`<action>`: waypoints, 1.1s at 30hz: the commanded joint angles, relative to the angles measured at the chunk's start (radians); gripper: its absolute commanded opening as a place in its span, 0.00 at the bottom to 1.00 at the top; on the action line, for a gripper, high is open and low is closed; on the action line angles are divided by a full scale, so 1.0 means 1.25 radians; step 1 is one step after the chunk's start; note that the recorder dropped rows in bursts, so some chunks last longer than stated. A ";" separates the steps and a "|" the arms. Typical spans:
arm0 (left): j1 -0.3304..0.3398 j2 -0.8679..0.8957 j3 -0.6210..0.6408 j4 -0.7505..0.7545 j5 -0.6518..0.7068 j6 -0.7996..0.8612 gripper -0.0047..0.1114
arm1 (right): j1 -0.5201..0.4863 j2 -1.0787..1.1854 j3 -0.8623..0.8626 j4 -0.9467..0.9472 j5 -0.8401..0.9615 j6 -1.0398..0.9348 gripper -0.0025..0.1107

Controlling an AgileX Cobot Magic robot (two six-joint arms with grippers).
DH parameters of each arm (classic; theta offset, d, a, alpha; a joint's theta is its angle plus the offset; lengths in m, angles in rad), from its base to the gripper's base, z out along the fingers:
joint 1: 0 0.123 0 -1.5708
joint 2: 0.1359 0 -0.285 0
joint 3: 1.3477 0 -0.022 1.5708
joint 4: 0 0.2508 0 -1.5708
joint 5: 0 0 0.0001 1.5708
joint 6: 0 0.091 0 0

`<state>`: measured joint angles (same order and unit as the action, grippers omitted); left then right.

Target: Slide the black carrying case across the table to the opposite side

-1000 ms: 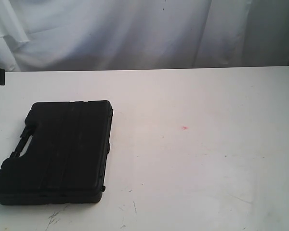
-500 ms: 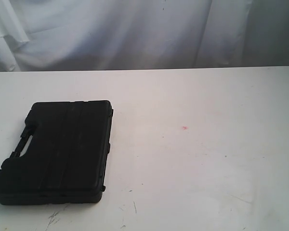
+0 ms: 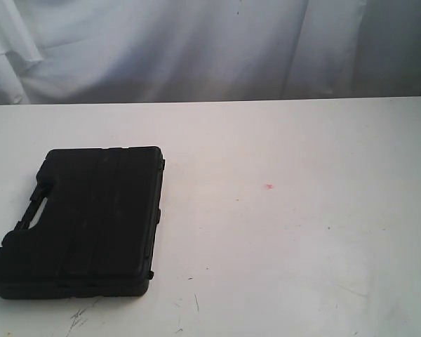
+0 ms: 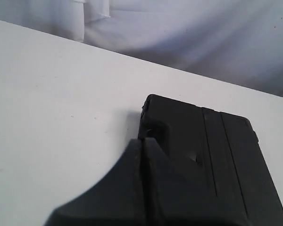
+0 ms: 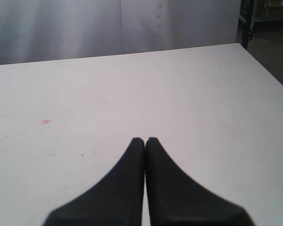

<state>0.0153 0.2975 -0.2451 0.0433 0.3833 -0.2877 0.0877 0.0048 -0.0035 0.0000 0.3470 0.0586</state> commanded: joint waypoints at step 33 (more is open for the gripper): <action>0.003 -0.227 0.120 -0.125 0.007 0.300 0.04 | 0.001 -0.004 0.003 -0.008 -0.001 0.000 0.02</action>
<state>0.0158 0.0346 -0.1183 -0.1042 0.3990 0.0777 0.0877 0.0048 -0.0035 0.0000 0.3470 0.0586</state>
